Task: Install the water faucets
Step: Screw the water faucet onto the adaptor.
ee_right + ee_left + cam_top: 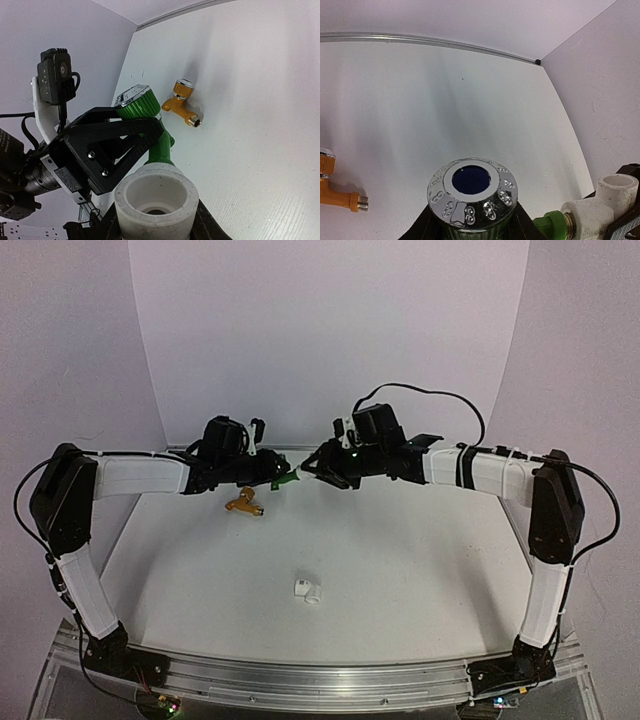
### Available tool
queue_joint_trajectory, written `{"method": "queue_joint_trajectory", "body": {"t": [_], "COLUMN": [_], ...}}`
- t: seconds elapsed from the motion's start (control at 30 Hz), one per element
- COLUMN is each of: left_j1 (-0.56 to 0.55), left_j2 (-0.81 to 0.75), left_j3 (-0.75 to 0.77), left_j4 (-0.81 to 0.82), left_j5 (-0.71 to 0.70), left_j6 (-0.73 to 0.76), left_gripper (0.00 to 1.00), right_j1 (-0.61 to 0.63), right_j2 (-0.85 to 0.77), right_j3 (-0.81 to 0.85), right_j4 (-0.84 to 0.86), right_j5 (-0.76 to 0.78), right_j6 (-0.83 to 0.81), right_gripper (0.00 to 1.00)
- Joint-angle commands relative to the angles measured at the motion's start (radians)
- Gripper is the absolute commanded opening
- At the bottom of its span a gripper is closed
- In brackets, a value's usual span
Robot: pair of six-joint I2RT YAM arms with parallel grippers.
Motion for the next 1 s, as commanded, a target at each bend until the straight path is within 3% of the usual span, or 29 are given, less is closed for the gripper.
{"method": "queue_joint_trajectory", "body": {"t": [0.0,0.4,0.97], "left_j1": [-0.094,-0.125,-0.155], "left_j2": [-0.071,-0.097,-0.105], "left_j3": [0.07,0.021,-0.123], "left_j4": [0.205,0.258,0.513], "left_j5": [0.13,0.069,-0.058], "left_j6": [0.039,0.113,0.175], "left_gripper": [0.0,0.0,0.0], "right_j1": [0.014,0.007,-0.007], "right_j2": [0.025,0.035,0.013], "right_j3": [0.048,0.079,0.009], "right_j4": [0.034,0.019,0.129], "right_j5": [0.069,0.024,0.082], "right_j6": [0.107,0.269,0.63], "right_gripper": [0.0,0.0,0.0]}}
